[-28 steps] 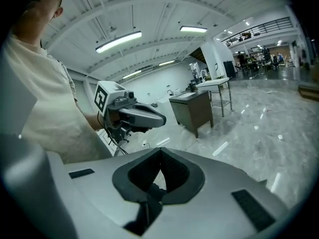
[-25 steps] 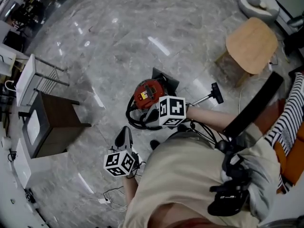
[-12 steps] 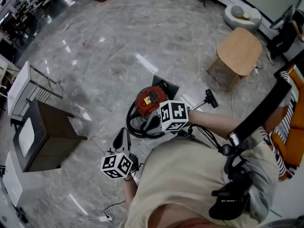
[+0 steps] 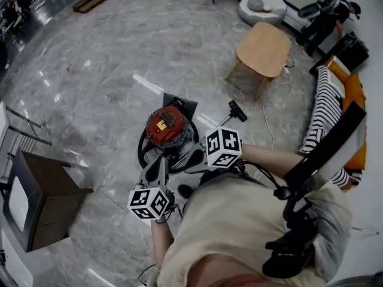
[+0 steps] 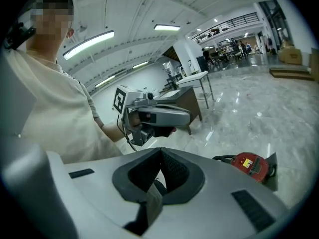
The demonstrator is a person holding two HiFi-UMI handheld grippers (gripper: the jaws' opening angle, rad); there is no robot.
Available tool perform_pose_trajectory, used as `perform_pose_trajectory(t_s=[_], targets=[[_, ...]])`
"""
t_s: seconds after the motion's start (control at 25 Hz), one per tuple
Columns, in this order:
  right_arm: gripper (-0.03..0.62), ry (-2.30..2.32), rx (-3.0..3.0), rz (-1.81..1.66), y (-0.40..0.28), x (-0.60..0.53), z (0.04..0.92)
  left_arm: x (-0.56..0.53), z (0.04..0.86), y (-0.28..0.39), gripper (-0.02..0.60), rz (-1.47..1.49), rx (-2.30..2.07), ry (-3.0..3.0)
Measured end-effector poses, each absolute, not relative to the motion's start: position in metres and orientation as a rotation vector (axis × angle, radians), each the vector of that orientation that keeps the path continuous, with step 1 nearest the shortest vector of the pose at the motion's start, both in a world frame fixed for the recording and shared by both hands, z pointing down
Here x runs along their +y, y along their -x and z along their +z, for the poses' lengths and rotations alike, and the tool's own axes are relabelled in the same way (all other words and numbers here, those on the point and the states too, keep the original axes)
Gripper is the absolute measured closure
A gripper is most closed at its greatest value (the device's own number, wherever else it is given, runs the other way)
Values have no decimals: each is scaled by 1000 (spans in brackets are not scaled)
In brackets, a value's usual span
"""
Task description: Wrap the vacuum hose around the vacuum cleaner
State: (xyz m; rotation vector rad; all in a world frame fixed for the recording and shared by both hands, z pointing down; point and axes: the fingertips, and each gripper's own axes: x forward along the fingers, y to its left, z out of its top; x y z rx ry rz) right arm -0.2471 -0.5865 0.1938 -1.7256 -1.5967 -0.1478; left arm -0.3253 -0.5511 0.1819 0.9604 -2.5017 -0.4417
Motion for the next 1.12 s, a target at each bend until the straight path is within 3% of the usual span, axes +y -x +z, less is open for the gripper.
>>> perform_pose_trajectory(t_s=[0.44, 1.12], targets=[[591, 1733, -1706, 4, 235, -640, 188, -619, 179, 310, 577, -306, -2421, -1001], [591, 1793, -1797, 145, 203, -821, 196, -807, 183, 278, 577, -177, -2379, -970]])
